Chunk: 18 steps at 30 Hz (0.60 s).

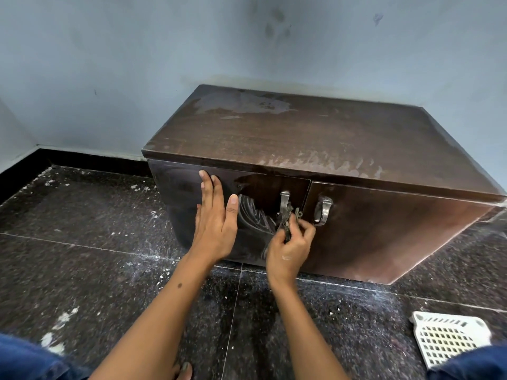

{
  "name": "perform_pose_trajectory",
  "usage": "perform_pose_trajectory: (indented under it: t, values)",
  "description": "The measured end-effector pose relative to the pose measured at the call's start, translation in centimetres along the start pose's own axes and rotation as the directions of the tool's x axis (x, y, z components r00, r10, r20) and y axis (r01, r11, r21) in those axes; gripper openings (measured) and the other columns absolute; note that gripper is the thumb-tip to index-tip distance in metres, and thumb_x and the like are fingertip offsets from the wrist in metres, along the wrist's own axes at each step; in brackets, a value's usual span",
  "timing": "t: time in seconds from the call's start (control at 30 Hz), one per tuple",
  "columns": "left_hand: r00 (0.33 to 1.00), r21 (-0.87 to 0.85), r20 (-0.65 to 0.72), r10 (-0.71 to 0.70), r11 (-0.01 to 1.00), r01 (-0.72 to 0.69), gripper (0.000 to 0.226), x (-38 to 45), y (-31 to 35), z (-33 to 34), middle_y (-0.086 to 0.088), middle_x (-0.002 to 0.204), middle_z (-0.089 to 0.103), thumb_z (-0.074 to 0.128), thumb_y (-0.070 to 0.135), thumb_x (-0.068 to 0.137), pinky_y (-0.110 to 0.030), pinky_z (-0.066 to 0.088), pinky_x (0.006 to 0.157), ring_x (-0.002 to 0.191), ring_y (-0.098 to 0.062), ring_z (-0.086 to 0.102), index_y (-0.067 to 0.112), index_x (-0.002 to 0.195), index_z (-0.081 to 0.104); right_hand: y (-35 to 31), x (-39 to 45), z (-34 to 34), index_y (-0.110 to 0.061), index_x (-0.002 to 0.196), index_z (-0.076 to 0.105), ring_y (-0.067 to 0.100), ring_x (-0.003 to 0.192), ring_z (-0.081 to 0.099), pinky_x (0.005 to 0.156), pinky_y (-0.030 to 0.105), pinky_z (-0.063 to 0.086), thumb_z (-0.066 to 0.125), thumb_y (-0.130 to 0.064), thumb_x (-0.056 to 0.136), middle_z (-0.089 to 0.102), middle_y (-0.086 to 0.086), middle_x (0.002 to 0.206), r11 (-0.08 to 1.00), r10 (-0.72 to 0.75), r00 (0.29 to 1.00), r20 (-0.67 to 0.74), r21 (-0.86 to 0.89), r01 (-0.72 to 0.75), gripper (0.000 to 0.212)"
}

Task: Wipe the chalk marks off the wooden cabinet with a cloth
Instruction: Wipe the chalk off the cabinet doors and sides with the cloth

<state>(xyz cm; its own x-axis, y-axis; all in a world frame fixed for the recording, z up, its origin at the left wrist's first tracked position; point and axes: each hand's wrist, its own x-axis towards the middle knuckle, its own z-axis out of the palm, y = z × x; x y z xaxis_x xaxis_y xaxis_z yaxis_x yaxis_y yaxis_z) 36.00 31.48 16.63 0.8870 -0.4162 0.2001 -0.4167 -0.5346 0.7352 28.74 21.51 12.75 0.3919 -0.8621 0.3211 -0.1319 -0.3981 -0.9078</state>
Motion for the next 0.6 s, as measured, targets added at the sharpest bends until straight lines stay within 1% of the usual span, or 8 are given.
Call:
perform_pose_trajectory:
  t: [0.07, 0.13, 0.2, 0.27, 0.33, 0.4, 0.5, 0.6]
  values:
    - [1.0, 0.009, 0.01, -0.001, 1.0, 0.001, 0.085, 0.0, 0.1, 0.0, 0.014, 0.148, -0.035, 0.002, 0.068, 0.082, -0.047, -0.001, 0.116, 0.143, -0.006, -0.015, 0.017, 0.149, -0.008, 0.1, 0.0, -0.4, 0.002, 0.124, 0.057, 0.019, 0.087, 0.056, 0.073, 0.014, 0.04, 0.054, 0.007, 0.086, 0.044, 0.004, 0.107, 0.999, 0.029, 0.999, 0.018, 0.016, -0.029, 0.039]
    - [1.0, 0.013, 0.006, -0.001, 1.0, 0.001, 0.082, 0.1, 0.3, -0.1, 0.013, 0.149, -0.035, 0.003, 0.065, 0.084, -0.048, 0.0, 0.116, 0.143, -0.007, -0.013, 0.017, 0.149, -0.008, 0.0, 0.9, -0.7, -0.001, 0.123, 0.059, 0.014, 0.076, 0.054, 0.071, 0.019, 0.044, 0.053, 0.005, 0.087, 0.046, 0.002, 0.104, 0.994, 0.098, 0.994, 0.052, 0.045, -0.1, 0.037]
    - [1.0, 0.005, 0.004, -0.018, 1.0, 0.018, 0.081, 0.1, 0.4, -0.1, 0.012, 0.149, -0.034, 0.005, 0.064, 0.085, -0.048, 0.0, 0.116, 0.144, -0.008, -0.012, 0.016, 0.149, -0.007, -0.2, 2.1, -1.2, -0.01, 0.117, 0.065, 0.02, 0.078, 0.058, 0.078, 0.032, 0.051, 0.053, -0.001, 0.088, 0.053, 0.003, 0.108, 0.961, 0.261, 0.961, 0.09, 0.069, -0.267, 0.032]
    - [1.0, -0.004, 0.002, -0.022, 1.0, 0.022, 0.081, 0.1, 0.6, 0.1, 0.012, 0.149, -0.034, 0.005, 0.062, 0.085, -0.049, 0.001, 0.117, 0.144, -0.01, -0.011, 0.015, 0.15, -0.007, -1.4, 2.6, -1.8, -0.016, 0.113, 0.067, 0.018, 0.087, 0.058, 0.085, 0.028, 0.05, 0.054, -0.004, 0.089, 0.057, 0.004, 0.113, 0.91, 0.367, 0.929, 0.035, 0.191, -0.367, 0.03]
    - [1.0, -0.01, -0.011, -0.029, 1.0, 0.029, 0.082, 0.2, 0.9, 0.2, 0.01, 0.15, -0.033, 0.005, 0.062, 0.085, -0.05, 0.003, 0.117, 0.145, -0.012, -0.01, 0.014, 0.15, -0.006, -3.7, 2.0, -2.2, -0.005, 0.122, 0.061, 0.015, 0.102, 0.054, 0.096, 0.021, 0.044, 0.054, 0.002, 0.087, 0.049, 0.003, 0.117, 0.963, 0.177, 0.972, -0.152, 0.231, -0.139, 0.036]
    - [0.999, -0.011, -0.023, -0.032, 0.999, 0.032, 0.082, 0.2, 1.1, 0.2, 0.009, 0.15, -0.032, 0.007, 0.063, 0.087, -0.052, 0.006, 0.116, 0.145, -0.015, -0.009, 0.012, 0.15, -0.006, -4.5, 1.3, -2.0, 0.005, 0.129, 0.052, 0.018, 0.12, 0.045, 0.108, 0.021, 0.034, 0.052, 0.007, 0.084, 0.043, 0.013, 0.126, 0.972, -0.175, 0.961, -0.213, 0.118, 0.203, 0.045]
    - [0.999, -0.016, -0.03, -0.023, 1.0, 0.022, 0.083, 0.0, 1.0, 0.3, 0.01, 0.15, -0.033, 0.007, 0.063, 0.087, -0.053, 0.009, 0.116, 0.145, -0.016, -0.009, 0.011, 0.149, -0.005, -2.1, 1.4, -1.0, 0.007, 0.137, 0.039, 0.026, 0.136, 0.032, 0.112, 0.035, 0.033, 0.049, 0.014, 0.082, 0.034, 0.023, 0.141, 0.876, -0.466, 0.884, -0.03, -0.154, 0.456, 0.056]
    - [0.999, -0.006, -0.029, -0.015, 1.0, 0.015, 0.082, 0.0, 0.7, 0.2, 0.01, 0.15, -0.032, 0.007, 0.063, 0.087, -0.053, 0.007, 0.116, 0.145, -0.017, -0.008, 0.012, 0.15, -0.005, 2.4, 0.2, -0.5, 0.008, 0.138, 0.038, 0.033, 0.135, 0.035, 0.1, 0.042, 0.047, 0.059, 0.02, 0.074, 0.025, 0.023, 0.148, 0.786, -0.47, 0.868, 0.16, -0.371, 0.494, 0.068]
